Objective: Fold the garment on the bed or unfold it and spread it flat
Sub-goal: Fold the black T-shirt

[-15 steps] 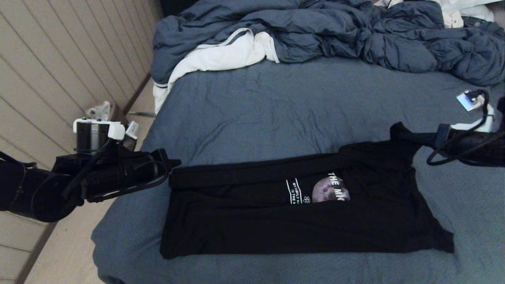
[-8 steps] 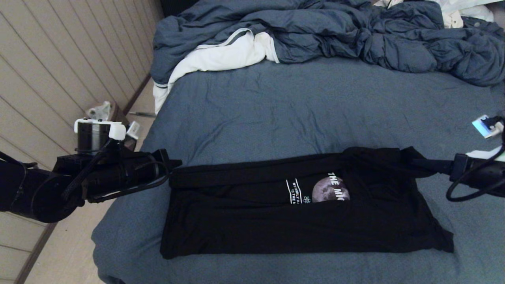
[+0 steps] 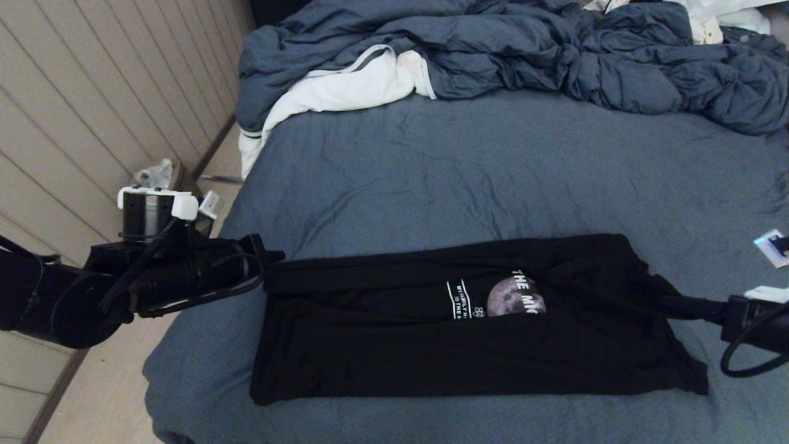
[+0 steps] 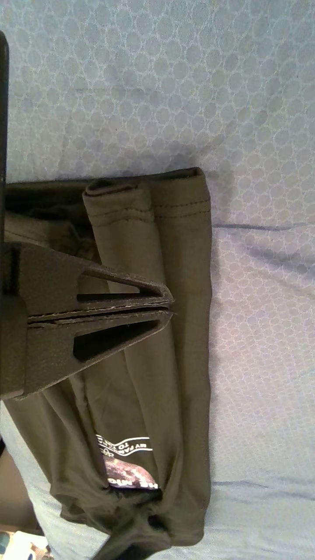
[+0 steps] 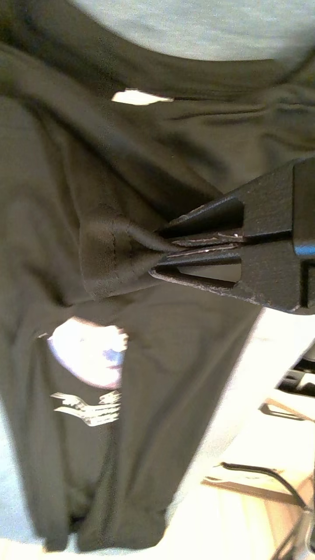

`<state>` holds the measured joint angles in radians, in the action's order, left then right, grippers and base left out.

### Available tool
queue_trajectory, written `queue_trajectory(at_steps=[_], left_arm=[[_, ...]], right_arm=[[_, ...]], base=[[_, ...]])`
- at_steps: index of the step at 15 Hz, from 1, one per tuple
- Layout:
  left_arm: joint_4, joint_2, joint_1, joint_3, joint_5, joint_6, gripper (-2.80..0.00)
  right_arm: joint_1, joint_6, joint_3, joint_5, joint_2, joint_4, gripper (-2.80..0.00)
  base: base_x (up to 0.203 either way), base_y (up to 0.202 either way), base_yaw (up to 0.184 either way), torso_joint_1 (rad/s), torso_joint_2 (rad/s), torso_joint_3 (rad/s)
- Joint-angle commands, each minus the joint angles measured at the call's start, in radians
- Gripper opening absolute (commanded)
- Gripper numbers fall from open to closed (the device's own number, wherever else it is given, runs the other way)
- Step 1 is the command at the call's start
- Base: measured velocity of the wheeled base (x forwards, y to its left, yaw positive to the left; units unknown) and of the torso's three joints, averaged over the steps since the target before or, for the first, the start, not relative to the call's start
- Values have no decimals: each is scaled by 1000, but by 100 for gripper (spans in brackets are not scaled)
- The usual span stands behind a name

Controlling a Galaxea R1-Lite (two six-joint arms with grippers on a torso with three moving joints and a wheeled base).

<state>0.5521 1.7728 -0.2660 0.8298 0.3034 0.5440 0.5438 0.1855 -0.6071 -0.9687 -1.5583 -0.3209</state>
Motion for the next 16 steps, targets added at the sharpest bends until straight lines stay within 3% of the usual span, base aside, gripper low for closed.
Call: queue_trajectory(at_steps=[1,6,10,11,16], left_arm=[[3,2,-1,0,2,4,-280],[3,4,-6,-5,2,4,-280],[3,11,-7,-6,2,4,-280],[3,14,-9,-5,2,2,-280],[3,19,-9,-3,1,2,-280]], right_arm=[[22,24,28,-7,-32,-3,-280],[30,146,64,7,-136,-3,-280],[45,191,64,49,-207,-4,-280],[46,195,64,56,-216,-6,0],[54,198,62,50,-198,-17,0]], base=[[0,0,0,0,0,0],[0,0,0,0,0,0],[0,0,0,0,0,0],[0,0,0,0,0,0],[0,0,0,0,0,0]])
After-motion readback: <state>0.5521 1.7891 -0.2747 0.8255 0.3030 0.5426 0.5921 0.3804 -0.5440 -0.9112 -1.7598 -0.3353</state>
